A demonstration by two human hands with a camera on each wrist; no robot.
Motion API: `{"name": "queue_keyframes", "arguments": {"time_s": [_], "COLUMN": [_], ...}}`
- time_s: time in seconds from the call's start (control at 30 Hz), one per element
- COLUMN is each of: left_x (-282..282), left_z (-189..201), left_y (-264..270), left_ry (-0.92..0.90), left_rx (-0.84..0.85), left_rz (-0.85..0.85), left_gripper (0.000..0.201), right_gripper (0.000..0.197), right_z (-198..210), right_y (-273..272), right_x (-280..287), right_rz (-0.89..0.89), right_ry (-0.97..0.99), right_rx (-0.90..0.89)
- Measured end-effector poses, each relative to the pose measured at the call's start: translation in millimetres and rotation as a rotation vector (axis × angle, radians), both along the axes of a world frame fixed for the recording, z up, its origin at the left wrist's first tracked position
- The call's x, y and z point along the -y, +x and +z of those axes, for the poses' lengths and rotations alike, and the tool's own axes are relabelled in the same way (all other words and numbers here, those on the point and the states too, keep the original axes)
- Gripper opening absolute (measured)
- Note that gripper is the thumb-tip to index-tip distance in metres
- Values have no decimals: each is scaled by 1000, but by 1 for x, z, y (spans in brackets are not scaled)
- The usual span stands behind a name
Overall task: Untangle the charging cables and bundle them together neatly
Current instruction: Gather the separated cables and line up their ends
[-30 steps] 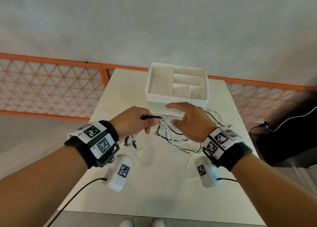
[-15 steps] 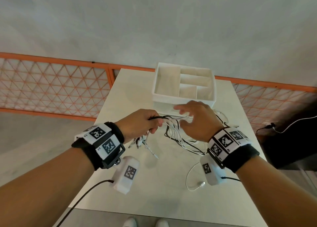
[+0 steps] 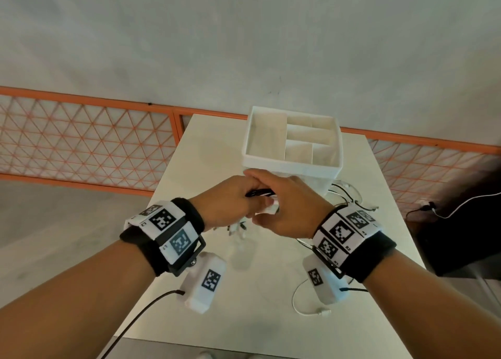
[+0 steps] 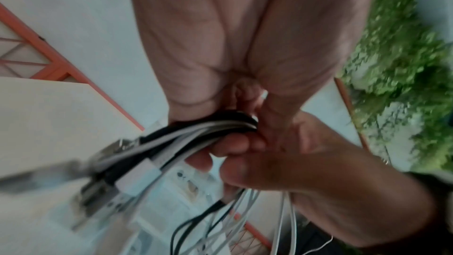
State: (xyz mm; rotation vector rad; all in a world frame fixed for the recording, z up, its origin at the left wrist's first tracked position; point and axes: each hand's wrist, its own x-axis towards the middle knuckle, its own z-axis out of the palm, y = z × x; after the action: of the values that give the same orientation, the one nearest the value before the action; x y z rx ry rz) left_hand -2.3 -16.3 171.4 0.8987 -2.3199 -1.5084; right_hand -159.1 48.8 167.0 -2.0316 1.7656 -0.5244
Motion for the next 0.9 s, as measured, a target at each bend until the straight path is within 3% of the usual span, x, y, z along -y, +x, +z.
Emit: {"name": "queue_keyframes", "arguments": {"time_s": [0.03,0.1,0.17,0.23,0.3,0.4,0.43,0.57,0.63,0.73,0.83,0.9], "left_x": [1,6,12,7,-2,-8,-6,7,14,22,23,24], "left_z": [1,-5,-18,-37,-52,-52,-49,-32,-27,-27,-32,-32], "left_y": [-1,2,10,14,13,7,6,-1,-1,13,29,34], "left_ry": [-7,-14,-87,-64,74,368,382,-110,-163,126,554,607], "left_rx": [-30,-40,67,79,-54,-246,-245,49,72,-7,-322,-440], "left_rz": [13,78,82,76,169,318,321,172,112,140,275,320], "left_gripper": [4,21,30,27,14,12,12,18,34,57,39,28], "right_gripper": [61,37,23,21,20,20,22,29,26,19,25,27], "right_z": [1,5,8,12,15,19,20,21,18,16,17,18], "right_y": [1,-5,-14,-21,-28,-40,-42,-33,-27,-31,-39,-40], "right_x": [3,4,1,-4,-8,-12,-12,-10,-9,-9,-12,-12], "right_rz": [-17,-123,-225,-257,-268,-247,-224,-171,-175,-235,-271,-266], "right_ry": [-27,-65,-96,-147,-153,-45,8,209,220,146,130,116], "right_rx": [6,71,236,377,439,370,334,367,403,523,673,698]}}
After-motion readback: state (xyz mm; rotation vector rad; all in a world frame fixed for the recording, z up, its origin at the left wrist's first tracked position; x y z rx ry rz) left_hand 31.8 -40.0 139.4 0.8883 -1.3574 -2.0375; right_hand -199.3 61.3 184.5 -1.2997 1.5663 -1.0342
